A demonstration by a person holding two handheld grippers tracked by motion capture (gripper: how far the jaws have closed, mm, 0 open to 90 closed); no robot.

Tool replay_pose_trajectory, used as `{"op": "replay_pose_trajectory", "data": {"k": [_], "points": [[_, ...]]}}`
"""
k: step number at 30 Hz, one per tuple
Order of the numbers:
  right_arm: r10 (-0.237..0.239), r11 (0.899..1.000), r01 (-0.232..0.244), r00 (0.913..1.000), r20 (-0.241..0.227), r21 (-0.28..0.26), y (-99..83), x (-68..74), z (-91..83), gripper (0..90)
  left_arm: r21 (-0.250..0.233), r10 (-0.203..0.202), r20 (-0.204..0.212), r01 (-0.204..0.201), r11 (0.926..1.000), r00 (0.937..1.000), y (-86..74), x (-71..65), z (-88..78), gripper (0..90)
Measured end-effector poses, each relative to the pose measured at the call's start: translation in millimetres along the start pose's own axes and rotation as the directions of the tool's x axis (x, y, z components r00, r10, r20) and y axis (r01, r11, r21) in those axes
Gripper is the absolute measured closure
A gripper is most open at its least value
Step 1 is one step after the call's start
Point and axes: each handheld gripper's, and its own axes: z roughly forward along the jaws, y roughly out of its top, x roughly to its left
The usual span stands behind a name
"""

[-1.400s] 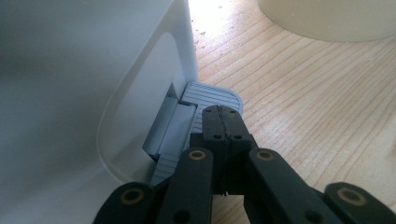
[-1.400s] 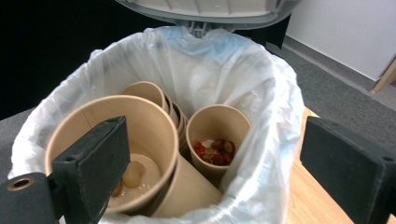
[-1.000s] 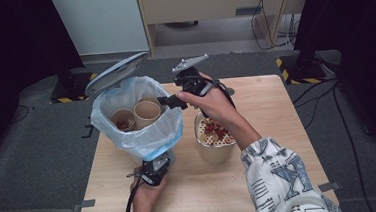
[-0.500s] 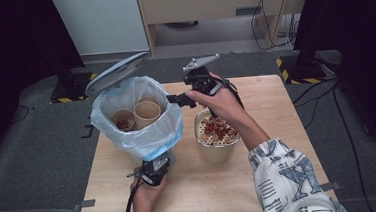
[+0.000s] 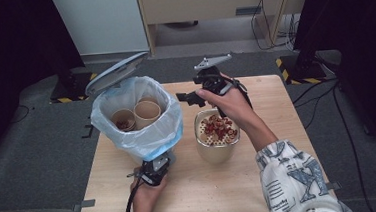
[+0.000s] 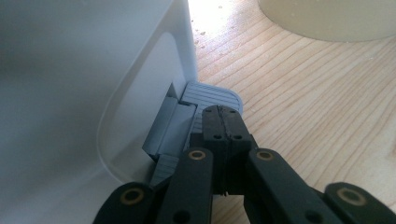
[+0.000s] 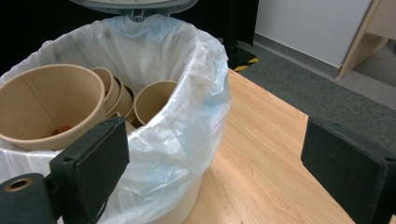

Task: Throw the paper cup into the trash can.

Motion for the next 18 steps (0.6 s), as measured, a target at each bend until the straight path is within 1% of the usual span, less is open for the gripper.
{"op": "replay_pose_trajectory", "data": {"k": [3, 13, 18], "points": [[0.002, 1.000, -0.002, 0.9999, 0.011, 0.004, -2.8, -3.5, -3.2, 8.2, 0.000, 0.000, 0.001, 0.000, 1.0000, 1.0000, 0.0, 0.1, 0.0, 89.3], [0.021, 1.000, -0.021, 0.9993, 0.032, -0.008, -9.8, -14.1, -14.3, 8.1, 0.001, -0.001, 0.000, 0.001, 1.0000, 1.0000, -0.1, 0.0, -0.1, 89.3], [0.013, 1.000, -0.013, 0.9988, 0.046, -0.003, -13.5, -17.2, -20.6, 8.1, 0.000, 0.000, 0.001, 0.000, 1.0000, 1.0000, 0.0, 0.2, 0.0, 89.3]]}}
